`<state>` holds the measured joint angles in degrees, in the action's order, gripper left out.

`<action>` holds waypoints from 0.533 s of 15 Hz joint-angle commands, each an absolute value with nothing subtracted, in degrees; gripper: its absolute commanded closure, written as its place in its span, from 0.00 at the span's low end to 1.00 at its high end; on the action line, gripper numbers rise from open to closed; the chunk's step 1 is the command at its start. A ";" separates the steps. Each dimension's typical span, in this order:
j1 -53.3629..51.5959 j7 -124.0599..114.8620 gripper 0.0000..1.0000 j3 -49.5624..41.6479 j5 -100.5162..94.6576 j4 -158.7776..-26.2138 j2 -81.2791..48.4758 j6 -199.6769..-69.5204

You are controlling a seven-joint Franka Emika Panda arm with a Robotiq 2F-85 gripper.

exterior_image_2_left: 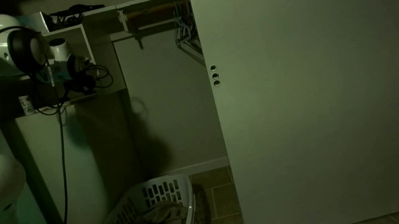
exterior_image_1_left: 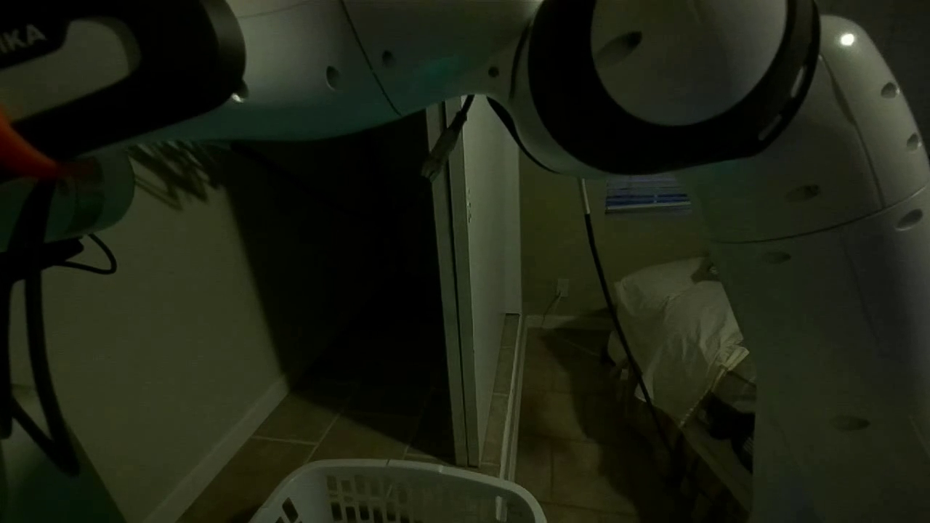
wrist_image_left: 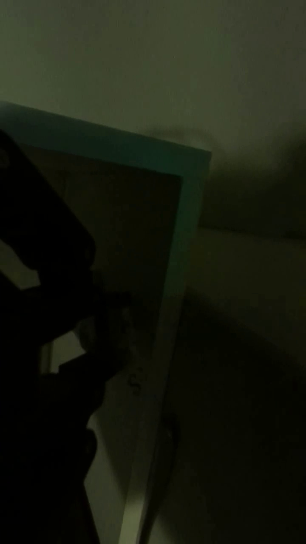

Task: Move the black object from the bottom shelf to the middle shelf.

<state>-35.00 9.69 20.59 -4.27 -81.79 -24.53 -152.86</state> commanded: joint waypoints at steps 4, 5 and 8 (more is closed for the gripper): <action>-33.66 7.87 0.93 20.73 -2.94 -90.77 -13.87 -152.90; -33.30 7.51 0.93 20.69 -2.53 -93.15 -11.64 -152.92; -30.87 7.62 0.93 22.04 -1.61 -101.88 -4.50 -153.91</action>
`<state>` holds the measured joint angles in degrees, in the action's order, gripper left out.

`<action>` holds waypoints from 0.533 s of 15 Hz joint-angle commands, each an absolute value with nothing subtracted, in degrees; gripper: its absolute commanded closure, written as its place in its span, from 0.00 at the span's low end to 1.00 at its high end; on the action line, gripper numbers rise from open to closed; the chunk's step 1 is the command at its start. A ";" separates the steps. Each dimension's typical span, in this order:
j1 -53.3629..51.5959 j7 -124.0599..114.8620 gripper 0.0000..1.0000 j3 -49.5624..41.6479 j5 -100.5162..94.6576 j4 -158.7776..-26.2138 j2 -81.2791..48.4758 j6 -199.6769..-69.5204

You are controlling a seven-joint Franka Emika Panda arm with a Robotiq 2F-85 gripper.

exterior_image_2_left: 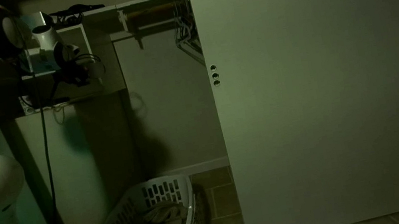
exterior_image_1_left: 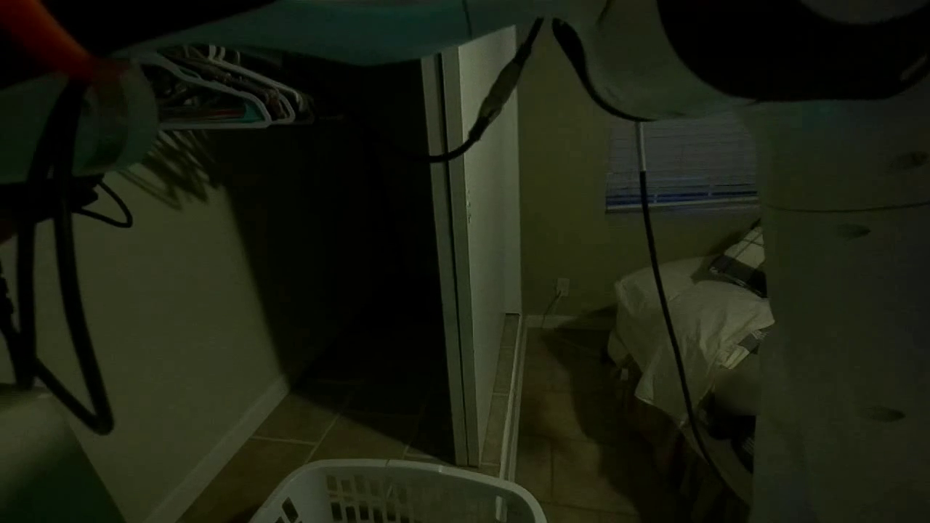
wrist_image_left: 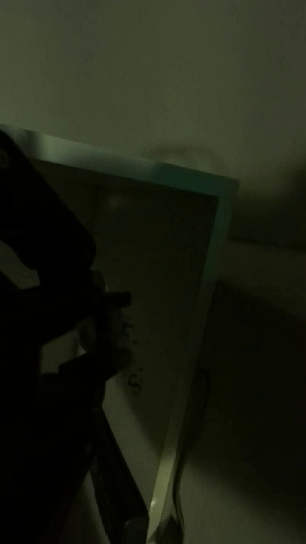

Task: Move the black object from the bottom shelf to the middle shelf.

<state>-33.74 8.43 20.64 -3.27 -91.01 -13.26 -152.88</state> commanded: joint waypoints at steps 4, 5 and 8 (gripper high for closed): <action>-28.24 8.91 0.93 23.65 3.51 -113.53 3.92 -160.52; -29.42 9.85 0.93 22.37 6.17 -116.64 6.06 -163.88; -30.85 12.14 0.93 21.57 12.65 -123.22 10.28 -173.54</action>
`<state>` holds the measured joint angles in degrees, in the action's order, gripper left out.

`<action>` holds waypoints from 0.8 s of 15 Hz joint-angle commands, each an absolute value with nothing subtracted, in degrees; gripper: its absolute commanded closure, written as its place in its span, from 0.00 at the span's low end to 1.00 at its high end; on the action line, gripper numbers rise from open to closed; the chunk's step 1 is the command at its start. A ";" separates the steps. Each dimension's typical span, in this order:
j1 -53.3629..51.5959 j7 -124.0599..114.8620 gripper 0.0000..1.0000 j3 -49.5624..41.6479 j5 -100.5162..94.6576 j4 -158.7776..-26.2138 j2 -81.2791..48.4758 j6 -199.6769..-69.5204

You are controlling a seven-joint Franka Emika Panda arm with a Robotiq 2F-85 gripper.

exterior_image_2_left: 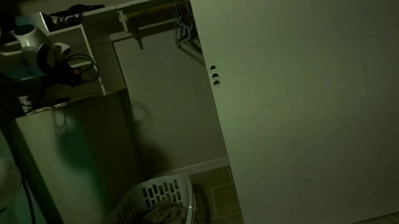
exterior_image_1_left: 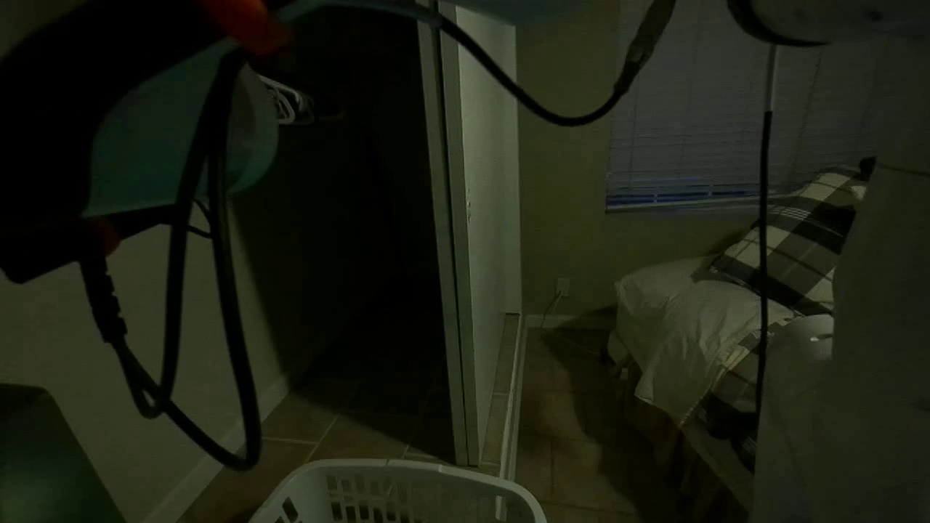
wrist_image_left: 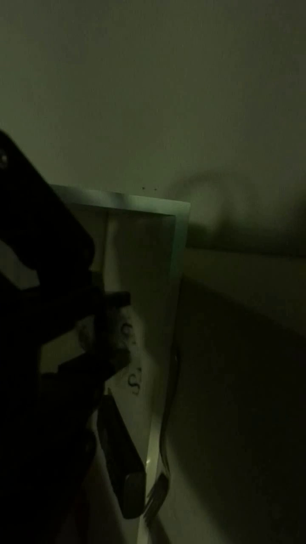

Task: Move the black object from the bottom shelf to the middle shelf.

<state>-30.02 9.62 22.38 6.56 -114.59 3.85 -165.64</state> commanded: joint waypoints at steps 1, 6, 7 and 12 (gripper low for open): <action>-31.76 13.11 0.93 21.20 14.68 -124.78 11.29 -176.34; -37.77 16.63 0.93 17.84 19.69 -128.81 14.04 -186.36; -39.21 16.74 0.93 16.84 19.50 -129.17 14.23 -187.89; -45.57 15.92 0.93 11.70 16.98 -127.55 14.51 -190.96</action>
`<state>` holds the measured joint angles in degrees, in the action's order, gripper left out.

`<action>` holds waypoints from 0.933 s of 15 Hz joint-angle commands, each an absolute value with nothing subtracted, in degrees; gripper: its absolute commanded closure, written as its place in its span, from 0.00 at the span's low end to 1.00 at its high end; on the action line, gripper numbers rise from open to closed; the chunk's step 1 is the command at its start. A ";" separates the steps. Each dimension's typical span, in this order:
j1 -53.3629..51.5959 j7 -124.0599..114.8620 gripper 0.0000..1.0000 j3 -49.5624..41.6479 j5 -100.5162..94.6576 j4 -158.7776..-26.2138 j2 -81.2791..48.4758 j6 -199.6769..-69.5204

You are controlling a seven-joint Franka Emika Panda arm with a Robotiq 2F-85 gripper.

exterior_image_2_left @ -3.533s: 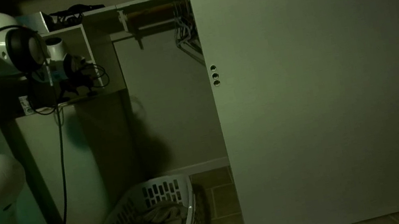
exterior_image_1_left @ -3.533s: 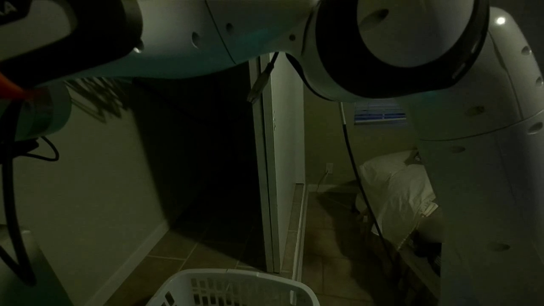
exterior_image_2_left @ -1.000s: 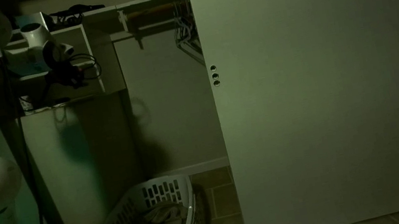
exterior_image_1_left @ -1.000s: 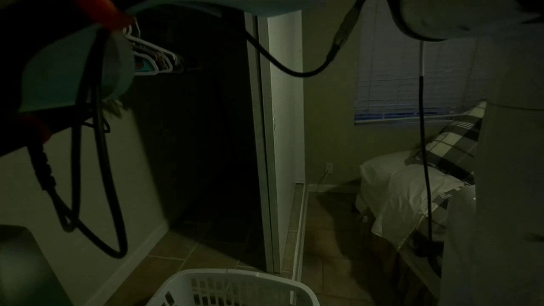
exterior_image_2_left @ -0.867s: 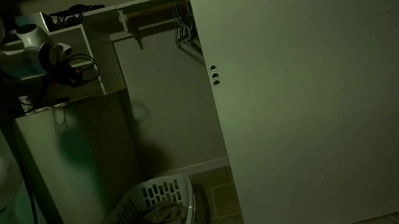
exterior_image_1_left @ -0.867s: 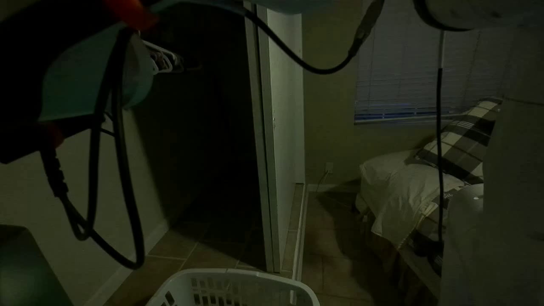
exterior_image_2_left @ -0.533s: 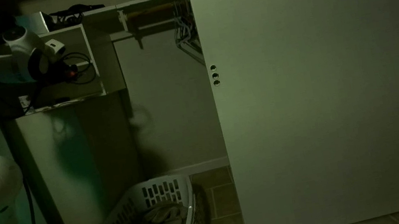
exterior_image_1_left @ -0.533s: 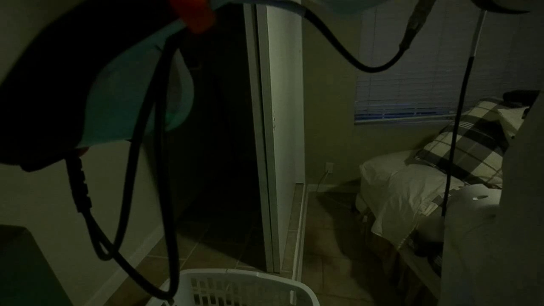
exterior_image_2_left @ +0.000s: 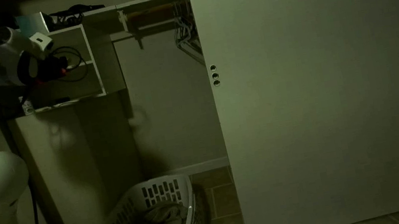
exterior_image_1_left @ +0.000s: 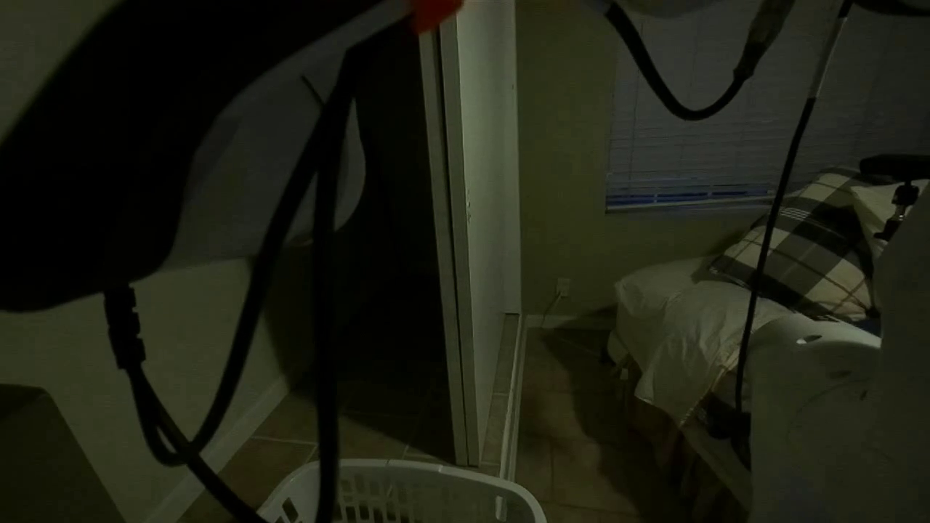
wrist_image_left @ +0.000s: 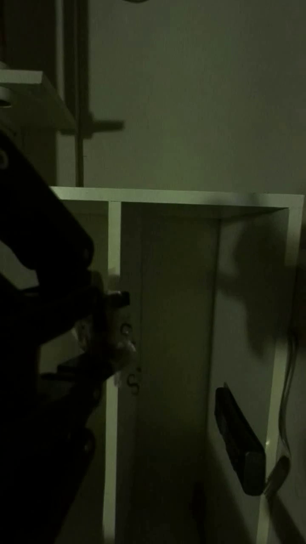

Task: Move the black object from the bottom shelf to the middle shelf.

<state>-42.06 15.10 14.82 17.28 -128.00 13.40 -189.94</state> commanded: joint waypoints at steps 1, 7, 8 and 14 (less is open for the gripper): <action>-46.85 15.90 0.93 10.59 16.60 -126.51 14.41 -190.48; -44.08 15.14 0.93 9.71 15.92 -115.60 11.90 -178.55; -43.06 14.66 0.93 9.87 15.25 -113.05 10.97 -175.61; -41.31 14.20 0.93 10.68 11.29 -96.78 1.96 -159.96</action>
